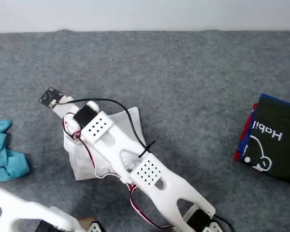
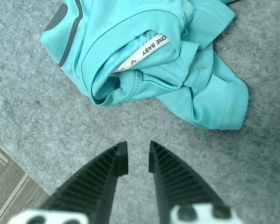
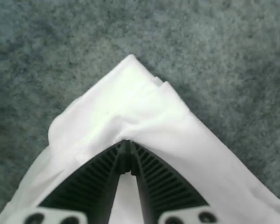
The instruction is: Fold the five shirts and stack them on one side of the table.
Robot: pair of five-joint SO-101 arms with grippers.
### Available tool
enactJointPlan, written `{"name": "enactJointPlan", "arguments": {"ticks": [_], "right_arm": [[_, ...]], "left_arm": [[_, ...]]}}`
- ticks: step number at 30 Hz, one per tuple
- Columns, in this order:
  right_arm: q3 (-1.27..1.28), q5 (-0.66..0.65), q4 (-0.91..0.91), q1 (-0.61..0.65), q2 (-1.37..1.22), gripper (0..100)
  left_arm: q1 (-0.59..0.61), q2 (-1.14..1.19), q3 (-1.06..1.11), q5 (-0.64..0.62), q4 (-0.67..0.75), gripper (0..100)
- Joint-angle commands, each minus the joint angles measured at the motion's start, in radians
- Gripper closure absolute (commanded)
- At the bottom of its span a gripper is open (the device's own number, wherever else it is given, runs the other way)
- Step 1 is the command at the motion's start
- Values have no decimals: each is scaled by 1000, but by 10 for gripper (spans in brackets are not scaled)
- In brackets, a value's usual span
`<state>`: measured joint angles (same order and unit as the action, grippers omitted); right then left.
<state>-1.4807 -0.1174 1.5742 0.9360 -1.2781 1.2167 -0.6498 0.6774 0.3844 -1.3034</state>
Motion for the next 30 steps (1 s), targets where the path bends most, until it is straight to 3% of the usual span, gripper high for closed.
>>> {"name": "enactJointPlan", "arguments": {"ticks": [1,7,13,20,25,30], "right_arm": [[-72,-12,22,18,96,990],[-118,-11,216,4,166,990],[-89,-11,225,-85,236,990],[305,6,226,-110,464,990],[666,170,220,-51,638,990],[813,236,189,21,634,990]], "left_arm": [[-2,-17,-2,-3,-14,917],[0,-20,-2,-3,-15,917],[-2,-20,-2,-3,-15,917],[0,-23,-4,-3,-14,917],[2,-18,-5,-3,-9,917],[2,-17,-5,-3,-9,917]]}}
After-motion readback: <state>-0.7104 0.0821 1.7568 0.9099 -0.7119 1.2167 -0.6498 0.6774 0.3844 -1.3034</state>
